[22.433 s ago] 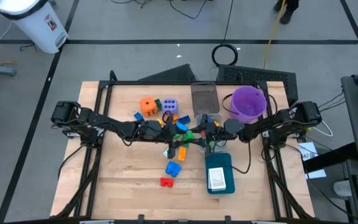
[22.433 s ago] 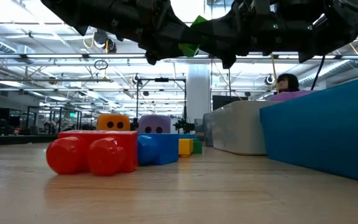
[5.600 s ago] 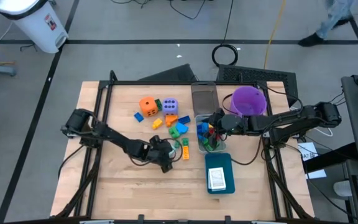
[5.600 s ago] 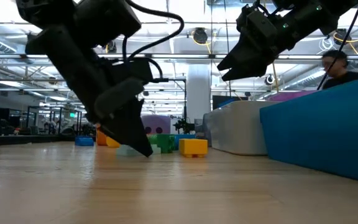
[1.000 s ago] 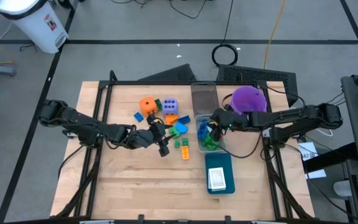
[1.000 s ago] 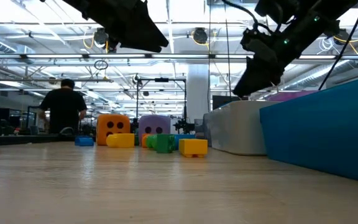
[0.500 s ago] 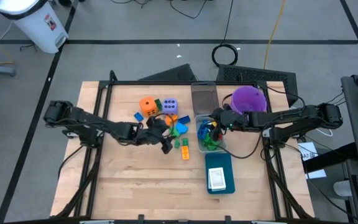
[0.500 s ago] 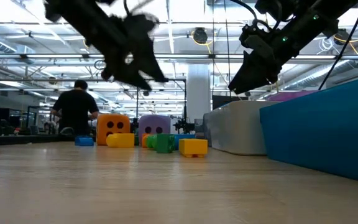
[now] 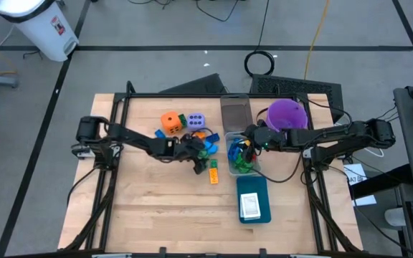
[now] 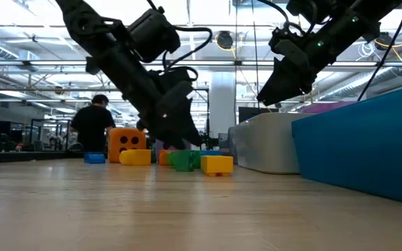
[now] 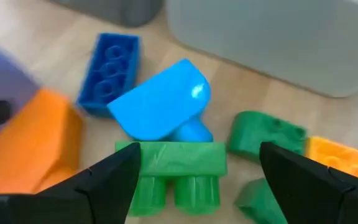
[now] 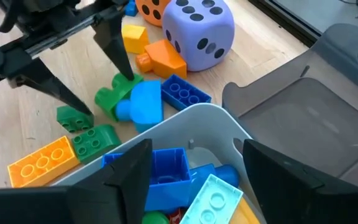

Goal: Pick & Place Toys
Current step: Put the green game piece into the gray bin

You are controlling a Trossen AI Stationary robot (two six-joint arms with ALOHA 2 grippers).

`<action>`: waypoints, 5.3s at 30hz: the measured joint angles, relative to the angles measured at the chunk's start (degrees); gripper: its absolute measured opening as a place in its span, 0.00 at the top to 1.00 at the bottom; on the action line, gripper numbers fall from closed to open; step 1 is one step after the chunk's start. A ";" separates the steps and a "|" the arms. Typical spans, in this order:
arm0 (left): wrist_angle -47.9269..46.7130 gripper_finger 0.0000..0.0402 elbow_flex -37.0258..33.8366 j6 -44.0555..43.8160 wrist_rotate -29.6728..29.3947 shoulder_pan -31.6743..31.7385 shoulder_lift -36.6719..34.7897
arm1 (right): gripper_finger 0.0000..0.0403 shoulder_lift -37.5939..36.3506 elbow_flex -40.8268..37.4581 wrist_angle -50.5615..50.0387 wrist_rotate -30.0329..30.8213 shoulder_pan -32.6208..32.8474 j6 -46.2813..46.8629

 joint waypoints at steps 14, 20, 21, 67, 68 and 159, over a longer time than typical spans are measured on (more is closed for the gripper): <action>-17.20 0.22 -0.24 -0.60 14.01 0.08 -11.62 | 0.45 0.00 0.00 0.10 -0.04 0.00 0.00; -18.72 0.23 -0.15 10.15 10.82 -1.55 -13.53 | 0.45 0.00 0.00 0.20 -0.04 0.20 0.00; -19.20 0.23 -0.13 12.69 9.81 -2.13 -13.50 | 0.45 -0.01 0.00 0.14 -0.09 0.24 0.01; -26.15 0.41 -0.03 14.14 5.23 -4.88 -4.30 | 0.47 0.00 0.00 0.20 -0.24 0.22 0.02; -26.60 0.41 -0.02 13.73 5.18 -4.89 -4.31 | 0.47 0.00 0.00 0.22 -0.24 0.22 0.02; -23.02 0.37 17.63 4.48 -0.57 -9.51 -14.25 | 0.73 25.17 1.77 50.19 -4.01 16.41 -59.57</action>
